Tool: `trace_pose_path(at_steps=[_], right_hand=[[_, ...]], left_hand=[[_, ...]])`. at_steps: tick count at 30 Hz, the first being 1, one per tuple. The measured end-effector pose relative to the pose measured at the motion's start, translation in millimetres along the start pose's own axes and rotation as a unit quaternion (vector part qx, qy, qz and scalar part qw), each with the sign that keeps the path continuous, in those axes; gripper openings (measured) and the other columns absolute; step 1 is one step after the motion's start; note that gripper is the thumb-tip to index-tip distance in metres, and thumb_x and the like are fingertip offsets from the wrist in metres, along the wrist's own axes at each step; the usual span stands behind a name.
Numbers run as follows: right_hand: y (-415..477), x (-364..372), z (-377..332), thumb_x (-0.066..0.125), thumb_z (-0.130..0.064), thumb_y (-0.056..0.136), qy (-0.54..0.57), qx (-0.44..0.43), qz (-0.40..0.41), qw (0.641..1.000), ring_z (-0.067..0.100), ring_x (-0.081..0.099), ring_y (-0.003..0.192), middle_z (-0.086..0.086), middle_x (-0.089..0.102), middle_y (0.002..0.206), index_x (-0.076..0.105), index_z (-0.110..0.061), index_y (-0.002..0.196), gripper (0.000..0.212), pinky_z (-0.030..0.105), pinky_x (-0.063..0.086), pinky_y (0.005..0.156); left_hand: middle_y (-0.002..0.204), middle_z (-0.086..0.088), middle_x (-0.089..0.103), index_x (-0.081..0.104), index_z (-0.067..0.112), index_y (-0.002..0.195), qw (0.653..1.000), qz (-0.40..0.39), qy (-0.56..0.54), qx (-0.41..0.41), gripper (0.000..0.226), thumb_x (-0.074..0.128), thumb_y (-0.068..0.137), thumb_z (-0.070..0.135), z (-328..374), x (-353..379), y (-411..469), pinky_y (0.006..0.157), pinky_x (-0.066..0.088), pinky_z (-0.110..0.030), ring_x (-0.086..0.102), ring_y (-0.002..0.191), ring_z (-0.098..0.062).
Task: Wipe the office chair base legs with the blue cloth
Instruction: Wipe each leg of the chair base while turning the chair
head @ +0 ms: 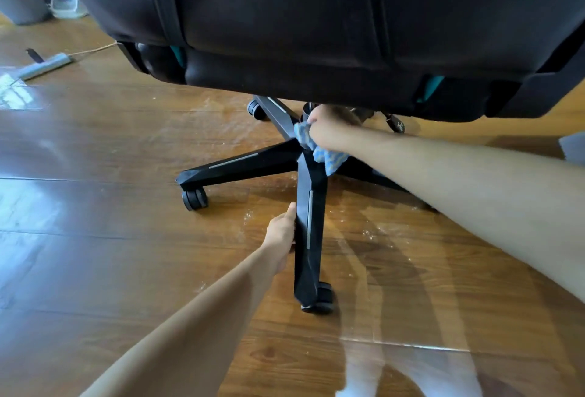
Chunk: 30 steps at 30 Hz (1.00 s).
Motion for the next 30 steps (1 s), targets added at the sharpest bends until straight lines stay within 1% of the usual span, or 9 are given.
trace_pose_path(at_steps=[3, 9, 13, 17, 21, 24, 26, 28, 30], right_hand=[[-15.9, 27.3, 5.0, 0.059, -0.015, 0.096, -0.084, -0.069, 0.061, 0.992, 0.03, 0.065, 0.108, 0.007, 0.068, 0.122, 0.075, -0.02, 0.115, 0.025, 0.037, 0.056, 0.09], [-79.5, 96.5, 25.7, 0.051, -0.008, 0.095, -0.123, -0.151, 0.125, 0.973, 0.025, 0.05, 0.129, 0.001, 0.059, 0.136, 0.068, -0.017, 0.124, 0.035, 0.043, 0.056, 0.088], [-102.5, 99.7, 27.0, 0.056, -0.006, 0.092, -0.135, -0.269, 0.101, 0.948, 0.023, 0.052, 0.131, 0.001, 0.065, 0.132, 0.072, -0.014, 0.119, 0.033, 0.041, 0.057, 0.09], [-54.1, 76.0, 9.1, 0.054, -0.016, 0.098, -0.135, -0.174, 0.06, 0.974, 0.022, 0.052, 0.127, 0.0, 0.061, 0.13, 0.069, -0.019, 0.118, 0.025, 0.04, 0.048, 0.104], [-35.6, 73.5, -10.0, 0.069, -0.017, 0.088, -0.164, -0.056, 0.042, 0.984, 0.03, 0.058, 0.119, 0.006, 0.057, 0.128, 0.061, -0.016, 0.121, 0.034, 0.038, 0.051, 0.096], [-57.1, 85.5, -27.7, 0.064, -0.018, 0.089, -0.324, -0.173, 0.014, 0.93, 0.027, 0.054, 0.12, 0.004, 0.06, 0.125, 0.064, -0.017, 0.12, 0.031, 0.038, 0.045, 0.091], [-73.9, 98.9, -28.2, 0.062, -0.019, 0.089, -0.344, -0.235, -0.017, 0.909, 0.025, 0.052, 0.121, 0.0, 0.061, 0.123, 0.066, -0.02, 0.119, 0.031, 0.038, 0.045, 0.095], [-82.8, 105.7, -26.2, 0.06, -0.018, 0.089, -0.31, -0.252, -0.044, 0.916, 0.023, 0.053, 0.118, -0.002, 0.063, 0.118, 0.067, -0.023, 0.117, 0.029, 0.038, 0.045, 0.091], [-85.3, 99.4, -27.8, 0.054, -0.014, 0.094, -0.17, -0.21, -0.037, 0.962, 0.024, 0.059, 0.108, -0.001, 0.065, 0.109, 0.067, -0.025, 0.11, 0.023, 0.036, 0.044, 0.079]], left_hand=[[0.107, -0.007, 0.078, 0.075, 0.021, 0.102, 1.0, 0.012, -0.013, -0.008, 0.054, 0.047, 0.104, 0.068, -4.4, 0.6, 0.3, 0.103, 0.056, -0.049, 0.072, 0.106, -0.032], [0.104, -0.006, 0.083, 0.081, 0.021, 0.105, 0.999, 0.012, -0.035, -0.009, 0.052, 0.048, 0.107, 0.061, -8.1, 0.8, 1.5, 0.099, 0.06, -0.046, 0.076, 0.102, -0.03], [0.106, -0.01, 0.081, 0.077, 0.016, 0.107, 0.999, 0.016, -0.035, 0.009, 0.04, 0.045, 0.11, 0.038, -6.3, 0.4, 3.1, 0.081, 0.058, -0.037, 0.072, 0.09, -0.025], [0.096, -0.006, 0.073, 0.074, 0.015, 0.103, 0.999, 0.031, -0.039, -0.011, 0.043, 0.045, 0.111, 0.046, -10.9, 1.4, -0.9, 0.08, 0.051, -0.036, 0.066, 0.088, -0.025], [0.097, -0.007, 0.068, 0.072, 0.012, 0.108, 0.999, 0.036, -0.034, -0.002, 0.035, 0.044, 0.111, 0.033, -12.5, -2.0, -7.5, 0.085, 0.051, -0.037, 0.063, 0.091, -0.025], [0.082, -0.006, 0.062, 0.07, 0.008, 0.104, 0.998, 0.036, -0.044, 0.02, 0.027, 0.045, 0.109, 0.017, -9.8, -9.2, -12.9, 0.071, 0.051, -0.031, 0.058, 0.073, -0.02], [0.072, -0.002, 0.053, 0.063, 0.01, 0.097, 0.997, 0.039, -0.057, 0.023, 0.023, 0.043, 0.108, 0.008, -5.4, -13.6, -17.4, 0.054, 0.044, -0.023, 0.047, 0.059, -0.014], [0.072, -0.001, 0.05, 0.061, 0.011, 0.097, 0.996, 0.049, -0.073, 0.023, 0.024, 0.04, 0.105, 0.001, -1.8, -17.5, -18.2, 0.048, 0.039, -0.021, 0.043, 0.056, -0.012], [0.075, -0.003, 0.05, 0.059, 0.009, 0.104, 0.993, 0.06, -0.094, 0.025, 0.025, 0.037, 0.102, -0.002, -1.0, -19.3, -18.2, 0.048, 0.037, -0.022, 0.042, 0.056, -0.013]])
Point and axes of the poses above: each hand's wrist, its own y-axis towards the middle knuckle, its own x-axis out of the palm, z = x × y, the point moved 5 cm from there along y, towards the middle knuckle
